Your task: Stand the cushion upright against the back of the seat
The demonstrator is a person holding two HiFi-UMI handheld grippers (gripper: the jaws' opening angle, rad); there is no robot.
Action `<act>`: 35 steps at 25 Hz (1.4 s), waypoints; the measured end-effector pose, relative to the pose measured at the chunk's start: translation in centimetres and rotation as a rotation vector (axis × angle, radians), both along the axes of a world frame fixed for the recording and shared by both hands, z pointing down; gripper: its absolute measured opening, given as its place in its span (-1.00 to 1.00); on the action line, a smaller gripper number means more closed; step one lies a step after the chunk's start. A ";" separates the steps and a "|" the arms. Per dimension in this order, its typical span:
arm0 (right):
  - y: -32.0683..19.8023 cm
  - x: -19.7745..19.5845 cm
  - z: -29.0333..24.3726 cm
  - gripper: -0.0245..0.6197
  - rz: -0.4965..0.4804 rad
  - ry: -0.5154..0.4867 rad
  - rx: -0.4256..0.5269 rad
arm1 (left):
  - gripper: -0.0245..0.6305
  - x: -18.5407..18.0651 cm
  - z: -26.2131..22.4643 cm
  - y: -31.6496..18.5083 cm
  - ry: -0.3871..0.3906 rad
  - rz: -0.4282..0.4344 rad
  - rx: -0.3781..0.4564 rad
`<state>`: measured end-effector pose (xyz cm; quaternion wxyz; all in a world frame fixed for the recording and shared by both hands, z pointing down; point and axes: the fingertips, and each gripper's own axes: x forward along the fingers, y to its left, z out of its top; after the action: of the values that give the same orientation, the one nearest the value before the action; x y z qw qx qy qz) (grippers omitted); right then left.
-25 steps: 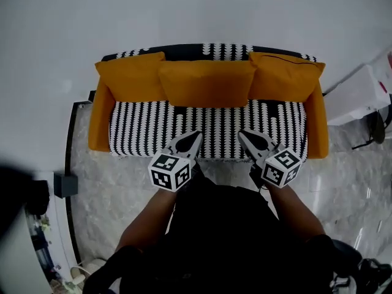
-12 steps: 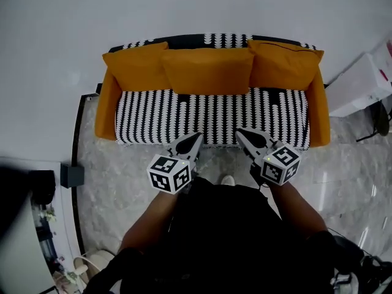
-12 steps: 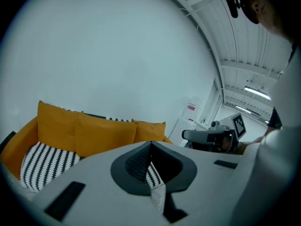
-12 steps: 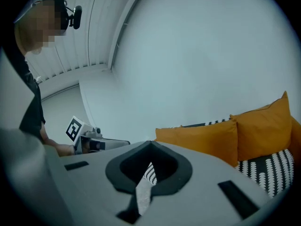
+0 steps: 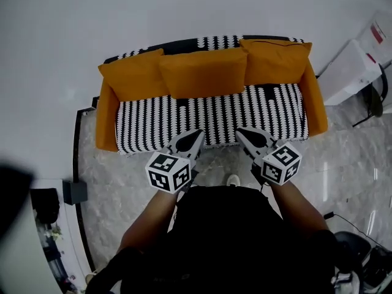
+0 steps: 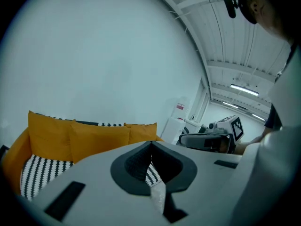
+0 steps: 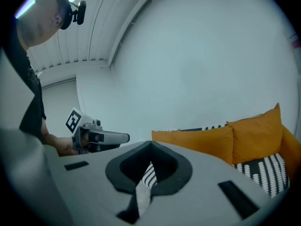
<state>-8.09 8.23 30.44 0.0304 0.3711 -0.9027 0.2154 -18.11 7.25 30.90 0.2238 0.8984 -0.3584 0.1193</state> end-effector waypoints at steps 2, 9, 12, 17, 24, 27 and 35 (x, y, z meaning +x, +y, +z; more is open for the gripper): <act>0.8 -1.3 0.0 -0.81 0.026 -0.005 -0.013 | -0.87 -1.4 -0.3 0.7 -0.008 0.019 0.008; 3.8 -4.9 0.6 -0.81 0.069 -0.007 -0.040 | -0.87 -5.8 0.2 2.2 -0.013 0.008 0.013; 4.4 -6.0 0.4 -0.81 0.081 -0.013 -0.043 | -0.87 -6.8 0.4 2.8 -0.023 0.019 0.009; 5.3 -6.6 0.6 -0.81 0.095 0.004 -0.045 | -0.87 -7.4 0.5 3.5 -0.015 0.036 0.017; 5.7 -6.7 0.0 -0.81 0.086 0.023 -0.037 | -0.87 -7.3 0.0 4.2 -0.008 0.044 0.039; 5.9 -7.2 -0.2 -0.81 0.076 0.025 -0.034 | -0.88 -7.6 -0.4 4.5 -0.009 0.045 0.050; 6.5 -7.7 -0.1 -0.81 0.062 0.026 -0.033 | -0.87 -8.1 -0.3 5.1 -0.017 0.039 0.059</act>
<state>-15.80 14.77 30.39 0.0417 0.4011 -0.8866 0.2264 -26.19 12.31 30.64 0.1920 0.9104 -0.3461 0.1205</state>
